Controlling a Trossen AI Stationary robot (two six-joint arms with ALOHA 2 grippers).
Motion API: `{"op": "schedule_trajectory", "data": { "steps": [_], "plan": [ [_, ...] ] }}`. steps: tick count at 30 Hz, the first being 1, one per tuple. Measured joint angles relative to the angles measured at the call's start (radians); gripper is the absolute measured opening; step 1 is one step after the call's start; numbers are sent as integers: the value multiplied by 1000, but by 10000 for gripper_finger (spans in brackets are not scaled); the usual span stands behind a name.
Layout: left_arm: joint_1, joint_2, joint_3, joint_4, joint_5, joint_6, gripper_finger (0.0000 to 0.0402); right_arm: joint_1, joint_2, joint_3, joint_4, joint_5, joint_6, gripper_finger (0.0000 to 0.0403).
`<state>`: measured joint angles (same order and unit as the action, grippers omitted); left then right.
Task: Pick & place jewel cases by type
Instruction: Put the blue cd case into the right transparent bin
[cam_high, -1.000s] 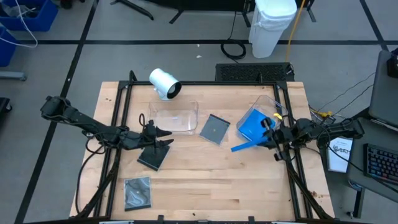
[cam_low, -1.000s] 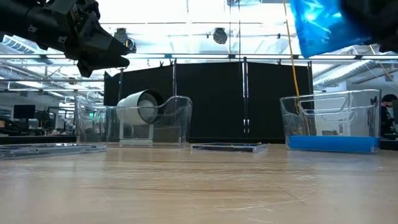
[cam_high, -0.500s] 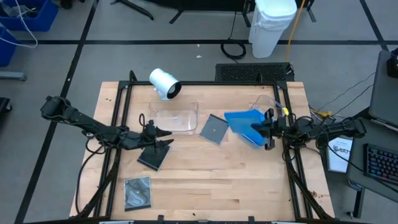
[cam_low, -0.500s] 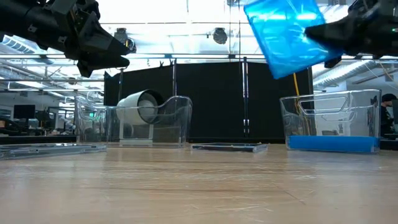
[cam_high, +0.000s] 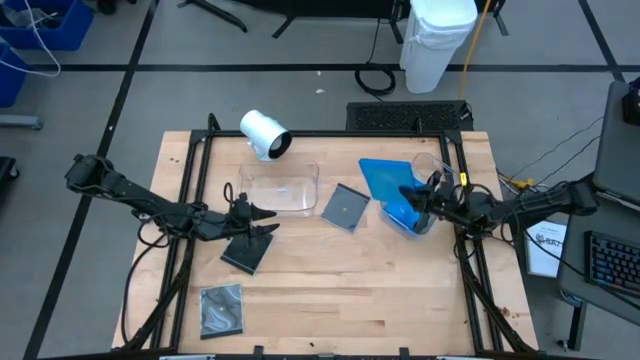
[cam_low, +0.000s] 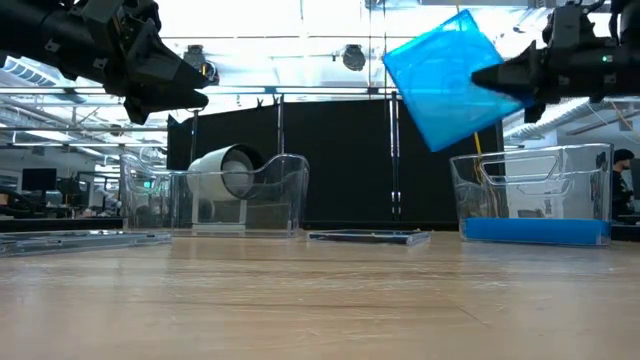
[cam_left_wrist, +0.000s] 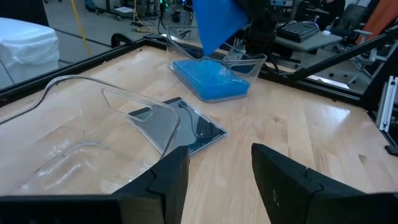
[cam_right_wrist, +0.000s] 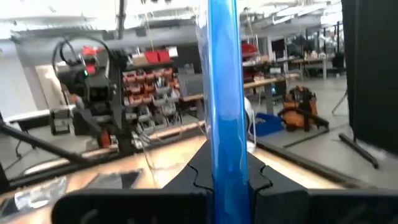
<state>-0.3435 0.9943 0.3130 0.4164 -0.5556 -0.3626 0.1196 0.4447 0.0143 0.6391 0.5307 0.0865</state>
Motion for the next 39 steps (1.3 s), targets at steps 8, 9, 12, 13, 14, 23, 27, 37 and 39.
{"op": "schedule_trajectory", "data": {
  "steps": [8, 9, 12, 13, 14, 23, 27, 37, 39],
  "plan": [
    [0, 0, 0, 0, 0, 0, 179, 0, 38, 0, 358, -128, -122, 11],
    [0, 0, 0, 0, 0, 0, 179, 0, 37, 0, 399, -179, -120, 11],
    [0, 0, 0, 0, 0, 0, 179, 0, 37, 1, 496, -299, -81, 11],
    [0, 0, 0, 0, 0, 0, 179, 0, 37, 1, 512, -321, -72, 11],
    [0, 0, 0, 0, 0, 0, 179, 0, 37, 1, 519, -327, -71, 11],
    [0, 0, 0, 0, 0, 0, 179, 0, 65, 1, 476, -499, -152, 11],
    [0, 0, 0, 0, 0, 0, 179, 0, 79, 1, 468, -719, -189, 11],
    [0, 0, 0, 0, 0, 0, 179, 0, 108, 1, 279, -1130, -180, 11],
    [0, 0, 0, 0, 0, 0, 179, 0, 121, 1, 231, -1106, -180, 11]
  ]
}}
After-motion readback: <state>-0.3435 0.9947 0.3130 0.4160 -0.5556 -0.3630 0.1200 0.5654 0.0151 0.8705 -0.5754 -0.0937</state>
